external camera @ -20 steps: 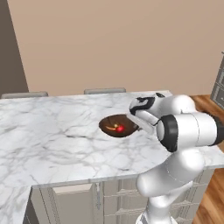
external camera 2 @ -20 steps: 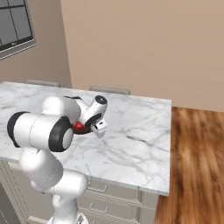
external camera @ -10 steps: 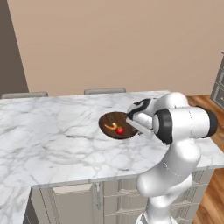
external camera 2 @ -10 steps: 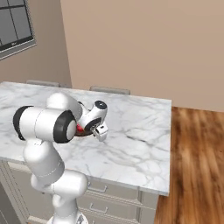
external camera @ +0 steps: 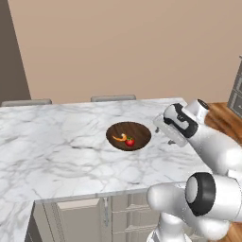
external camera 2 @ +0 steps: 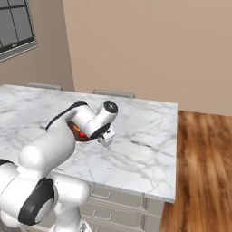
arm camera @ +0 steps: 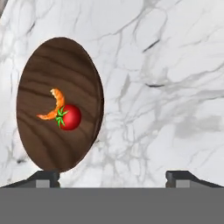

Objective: The microwave is finished heating the shrimp and tomato. Take the bowl containing the food and place it on the dining counter.

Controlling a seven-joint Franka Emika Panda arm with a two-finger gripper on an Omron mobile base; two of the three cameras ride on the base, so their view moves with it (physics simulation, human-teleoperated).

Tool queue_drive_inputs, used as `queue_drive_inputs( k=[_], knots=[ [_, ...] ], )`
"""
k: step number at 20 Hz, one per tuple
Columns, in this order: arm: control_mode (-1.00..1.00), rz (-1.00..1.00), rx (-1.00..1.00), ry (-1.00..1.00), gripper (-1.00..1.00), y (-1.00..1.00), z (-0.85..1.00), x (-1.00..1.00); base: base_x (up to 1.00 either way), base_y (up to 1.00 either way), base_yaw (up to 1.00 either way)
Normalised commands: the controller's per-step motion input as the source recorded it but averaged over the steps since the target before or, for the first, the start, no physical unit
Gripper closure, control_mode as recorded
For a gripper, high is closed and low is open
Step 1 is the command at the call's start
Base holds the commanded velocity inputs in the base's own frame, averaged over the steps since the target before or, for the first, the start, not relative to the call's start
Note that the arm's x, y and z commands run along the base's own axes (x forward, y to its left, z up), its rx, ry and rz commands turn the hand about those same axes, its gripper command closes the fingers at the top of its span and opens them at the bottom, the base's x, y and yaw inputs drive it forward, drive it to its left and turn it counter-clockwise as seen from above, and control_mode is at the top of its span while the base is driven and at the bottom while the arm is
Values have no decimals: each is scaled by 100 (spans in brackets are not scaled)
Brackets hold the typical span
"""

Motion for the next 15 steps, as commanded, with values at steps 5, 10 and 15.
queue_drive_inputs(
  k=[5, 10, 15],
  knots=[
    [-100, 1, 8, -24, -100, -1, 100, -100, 0, 0, 0],
    [-100, 7, 4, -33, -100, 0, 100, -100, 0, 0, 0],
    [-100, 15, 2, -41, -100, 0, 100, -100, 0, 0, 0]
  ],
)
